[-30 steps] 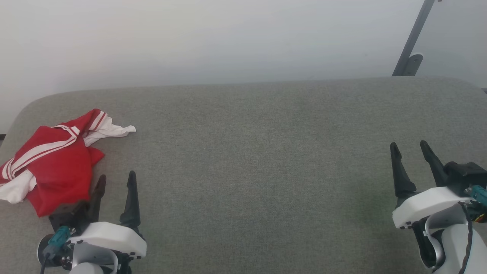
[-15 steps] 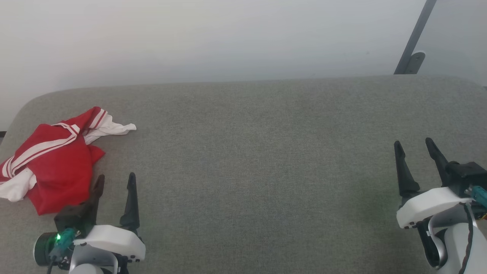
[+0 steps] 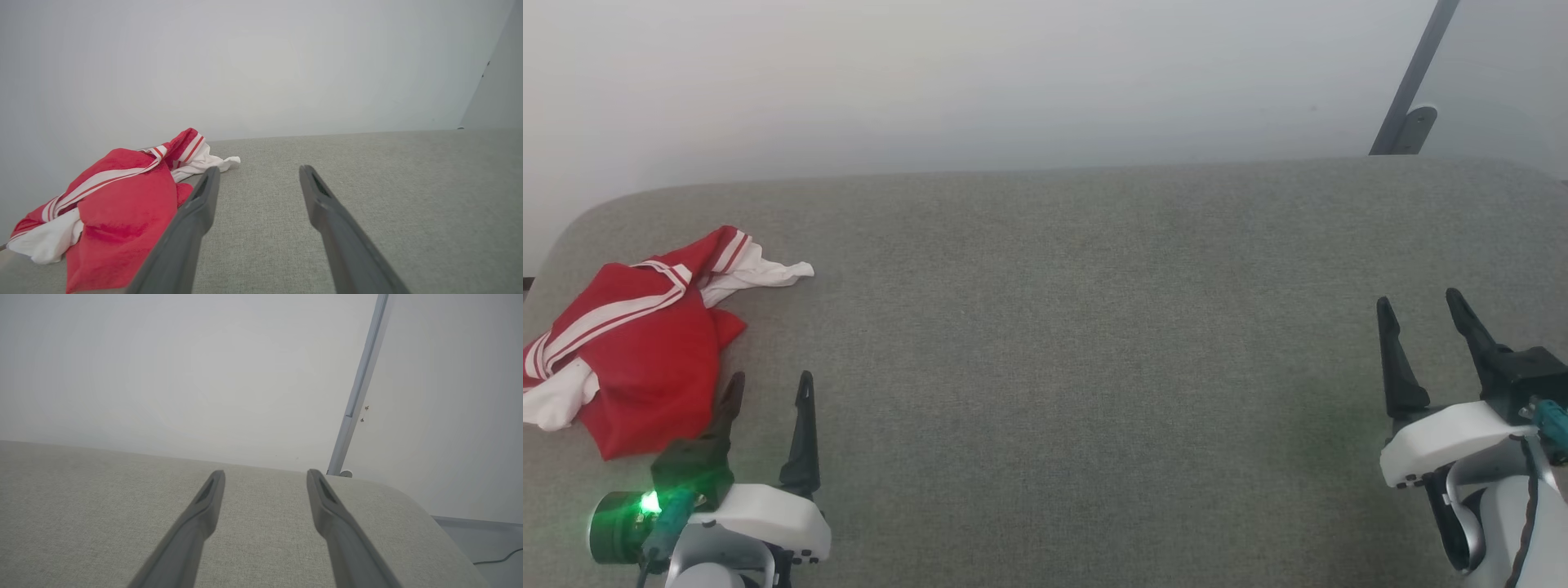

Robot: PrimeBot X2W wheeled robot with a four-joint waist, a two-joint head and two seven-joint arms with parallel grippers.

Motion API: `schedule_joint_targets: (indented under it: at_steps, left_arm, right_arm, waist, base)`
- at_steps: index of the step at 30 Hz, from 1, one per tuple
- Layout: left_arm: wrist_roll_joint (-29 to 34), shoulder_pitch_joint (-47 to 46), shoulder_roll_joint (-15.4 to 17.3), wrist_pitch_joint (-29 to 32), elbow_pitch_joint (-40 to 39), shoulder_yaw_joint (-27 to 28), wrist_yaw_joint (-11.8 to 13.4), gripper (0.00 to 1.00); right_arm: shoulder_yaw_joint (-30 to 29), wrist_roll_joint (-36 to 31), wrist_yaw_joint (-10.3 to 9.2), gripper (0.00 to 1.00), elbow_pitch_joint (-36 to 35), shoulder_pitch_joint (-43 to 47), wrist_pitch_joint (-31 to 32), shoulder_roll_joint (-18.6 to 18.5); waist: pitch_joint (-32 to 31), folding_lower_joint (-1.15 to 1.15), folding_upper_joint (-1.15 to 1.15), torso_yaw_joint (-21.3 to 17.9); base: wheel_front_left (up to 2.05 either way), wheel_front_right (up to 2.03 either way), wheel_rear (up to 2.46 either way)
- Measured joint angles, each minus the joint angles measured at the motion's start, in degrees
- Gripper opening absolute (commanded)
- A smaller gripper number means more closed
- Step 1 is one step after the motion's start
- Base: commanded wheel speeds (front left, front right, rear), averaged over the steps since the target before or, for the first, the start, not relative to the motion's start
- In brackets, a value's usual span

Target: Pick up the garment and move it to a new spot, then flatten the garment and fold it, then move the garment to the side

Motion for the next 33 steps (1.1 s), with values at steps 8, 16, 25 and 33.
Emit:
schedule_joint_targets:
  at_steps: [8, 16, 25, 33]
  left_arm:
    - [2.4, -0.59, -0.38, -0.63, 0.85, 0.53, -0.66, 1.0]
    - [2.46, -1.42, -1.68, -0.62, 1.49, 1.52, -0.4, 1.0]
    - [2.23, -0.79, -2.63, -0.63, 1.2, 3.7, 1.15, 1.0]
    - [1.69, 1.61, -3.58, -0.62, 0.44, 4.01, 1.87, 1.0]
  right_arm:
    - [-0.12, -1.81, 0.0, 1.0, 0.01, -0.2, -0.66, -0.09]
    - [1.14, -0.62, 0.0, 1.0, 0.05, -0.15, -0.68, -0.21]
    - [6.33, -0.07, 0.01, 1.0, 1.0, -0.42, -0.75, 1.08]
    - [9.56, 0.92, 0.01, 1.0, 1.62, -0.66, -0.75, 2.7]
  waist:
    - [0.11, 0.0, 0.0, 0.69]
    - [0.33, 0.0, 0.0, 5.0]
    - [0.72, 0.0, 0.0, 13.59]
    - [0.45, 0.0, 0.0, 22.14]
  base:
    - [0.0, 0.0, 0.0]
    - [0.0, 0.0, 0.0]
    - [0.0, 0.0, 0.0]
    - [0.0, 0.0, 0.0]
